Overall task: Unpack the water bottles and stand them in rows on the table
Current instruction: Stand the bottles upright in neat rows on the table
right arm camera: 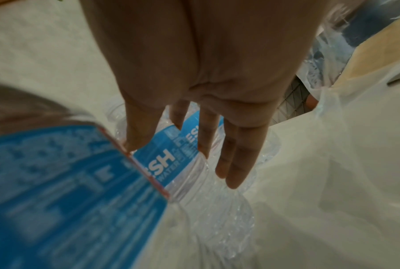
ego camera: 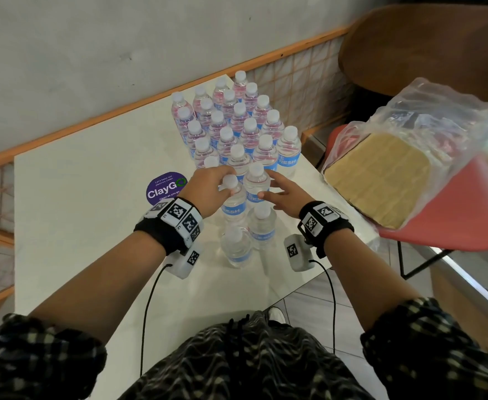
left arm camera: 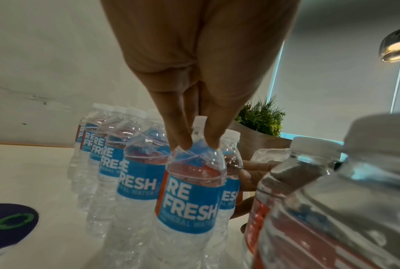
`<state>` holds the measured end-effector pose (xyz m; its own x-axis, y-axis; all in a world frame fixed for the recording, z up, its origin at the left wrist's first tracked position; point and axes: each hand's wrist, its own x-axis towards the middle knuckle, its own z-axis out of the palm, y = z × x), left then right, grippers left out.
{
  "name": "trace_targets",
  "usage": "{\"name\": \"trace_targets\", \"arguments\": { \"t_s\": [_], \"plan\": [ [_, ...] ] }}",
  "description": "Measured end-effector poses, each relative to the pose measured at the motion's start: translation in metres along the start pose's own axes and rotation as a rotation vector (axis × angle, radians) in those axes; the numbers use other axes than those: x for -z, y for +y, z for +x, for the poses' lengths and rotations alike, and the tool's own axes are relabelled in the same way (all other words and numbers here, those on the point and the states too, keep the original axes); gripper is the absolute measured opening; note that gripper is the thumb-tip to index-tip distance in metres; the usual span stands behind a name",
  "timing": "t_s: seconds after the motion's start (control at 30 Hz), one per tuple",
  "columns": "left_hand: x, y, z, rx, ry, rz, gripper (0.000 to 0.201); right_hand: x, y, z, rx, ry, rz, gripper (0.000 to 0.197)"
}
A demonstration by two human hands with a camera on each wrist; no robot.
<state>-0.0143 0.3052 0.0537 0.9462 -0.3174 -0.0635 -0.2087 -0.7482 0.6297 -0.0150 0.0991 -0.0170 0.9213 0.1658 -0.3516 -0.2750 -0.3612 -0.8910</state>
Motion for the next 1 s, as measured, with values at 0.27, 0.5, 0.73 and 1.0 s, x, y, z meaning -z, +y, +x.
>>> {"name": "trace_targets", "arguments": {
  "t_s": [0.27, 0.5, 0.73, 1.0],
  "plan": [
    [-0.003, 0.000, -0.002, -0.019, 0.017, 0.056, 0.038, 0.000, 0.010, -0.003, -0.017, 0.043, 0.011, 0.066],
    [0.009, 0.026, -0.011, -0.180, 0.018, 0.122, 0.014, 0.000, 0.034, -0.024, -0.057, -0.123, -0.169, 0.046],
    [0.002, 0.039, -0.011, -0.126, -0.358, 0.315, 0.012, -0.036, 0.036, -0.045, 0.022, -0.095, -0.149, 0.084],
    [0.000, 0.035, -0.022, 0.029, -0.656, 0.469, 0.053, -0.017, 0.052, -0.051, -0.024, 0.236, -0.122, 0.078]
  ]
}}
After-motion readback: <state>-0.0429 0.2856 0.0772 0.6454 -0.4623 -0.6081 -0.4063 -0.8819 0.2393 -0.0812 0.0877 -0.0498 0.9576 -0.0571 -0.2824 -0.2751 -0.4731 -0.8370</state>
